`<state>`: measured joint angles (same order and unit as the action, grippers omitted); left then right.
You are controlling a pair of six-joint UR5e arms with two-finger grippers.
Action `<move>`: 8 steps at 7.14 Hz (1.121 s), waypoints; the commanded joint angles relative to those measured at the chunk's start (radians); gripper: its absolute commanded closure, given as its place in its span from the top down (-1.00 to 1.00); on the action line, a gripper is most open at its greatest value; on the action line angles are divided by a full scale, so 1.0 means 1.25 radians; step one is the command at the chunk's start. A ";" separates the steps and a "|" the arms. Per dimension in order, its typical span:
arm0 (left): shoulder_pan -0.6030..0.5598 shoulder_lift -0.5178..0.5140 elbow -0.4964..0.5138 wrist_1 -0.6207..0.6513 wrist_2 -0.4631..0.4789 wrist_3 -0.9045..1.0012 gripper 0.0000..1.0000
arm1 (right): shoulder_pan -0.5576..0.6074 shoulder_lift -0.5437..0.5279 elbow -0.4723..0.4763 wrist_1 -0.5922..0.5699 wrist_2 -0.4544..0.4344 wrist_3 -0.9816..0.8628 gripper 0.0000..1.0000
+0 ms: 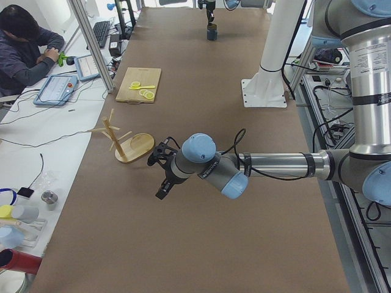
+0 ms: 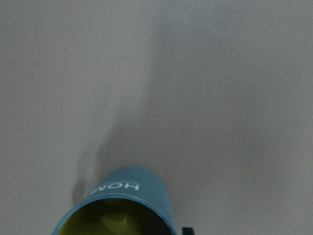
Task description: Hang cup on storage rack
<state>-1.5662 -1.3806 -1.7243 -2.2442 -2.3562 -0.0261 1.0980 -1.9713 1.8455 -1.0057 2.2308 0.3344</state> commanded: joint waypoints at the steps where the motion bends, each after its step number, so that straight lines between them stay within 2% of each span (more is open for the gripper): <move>1: 0.000 -0.001 0.000 0.000 0.000 0.000 0.98 | 0.000 0.005 0.001 0.002 0.001 0.000 -1.00; 3: 0.001 -0.001 0.001 0.000 0.000 -0.001 0.98 | 0.002 0.044 0.007 -0.005 0.011 0.004 -1.00; 4: 0.001 -0.001 0.000 0.000 0.000 -0.004 0.98 | 0.002 0.077 0.007 -0.009 0.011 0.061 -1.00; 6: 0.001 -0.001 0.001 0.000 0.000 -0.005 0.98 | 0.002 0.174 0.005 -0.010 0.005 0.292 -1.00; 8: 0.001 -0.005 0.001 0.000 0.000 -0.005 0.98 | -0.023 0.254 0.010 -0.010 0.009 0.435 -1.00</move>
<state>-1.5646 -1.3841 -1.7235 -2.2442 -2.3562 -0.0320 1.0908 -1.7190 1.8550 -1.0182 2.2419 0.7545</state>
